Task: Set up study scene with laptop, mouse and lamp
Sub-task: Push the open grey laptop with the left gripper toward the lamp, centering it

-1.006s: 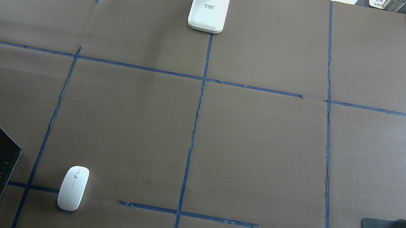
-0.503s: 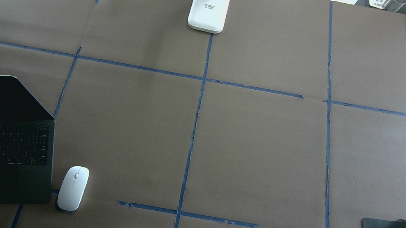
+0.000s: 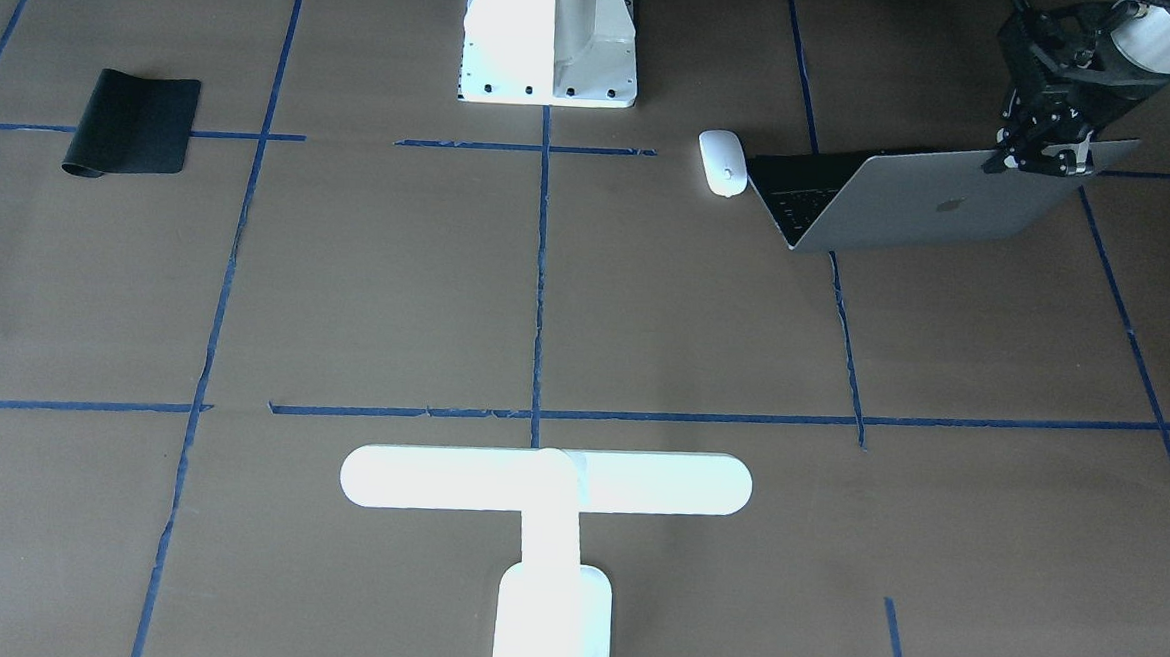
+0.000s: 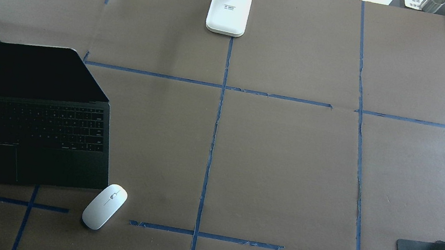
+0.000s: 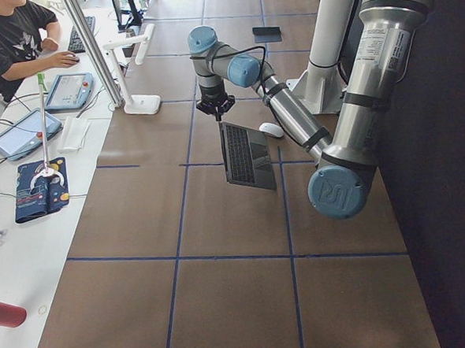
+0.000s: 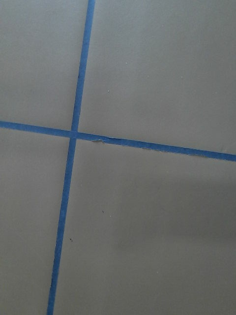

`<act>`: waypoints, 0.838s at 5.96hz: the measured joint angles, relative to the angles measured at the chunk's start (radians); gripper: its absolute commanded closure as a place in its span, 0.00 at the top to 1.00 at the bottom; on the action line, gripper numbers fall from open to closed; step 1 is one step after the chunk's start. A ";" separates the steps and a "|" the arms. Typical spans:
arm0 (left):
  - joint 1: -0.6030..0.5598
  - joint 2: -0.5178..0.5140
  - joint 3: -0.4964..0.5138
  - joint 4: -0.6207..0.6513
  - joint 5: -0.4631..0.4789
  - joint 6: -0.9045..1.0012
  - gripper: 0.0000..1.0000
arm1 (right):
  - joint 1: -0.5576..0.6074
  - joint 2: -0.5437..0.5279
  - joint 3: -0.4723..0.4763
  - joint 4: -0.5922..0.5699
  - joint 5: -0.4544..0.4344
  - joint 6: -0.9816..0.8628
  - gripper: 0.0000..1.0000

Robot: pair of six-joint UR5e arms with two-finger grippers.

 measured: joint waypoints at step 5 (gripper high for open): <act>0.073 -0.544 0.570 -0.115 0.014 -0.097 0.02 | 0.000 0.000 -0.011 0.000 0.005 0.001 1.00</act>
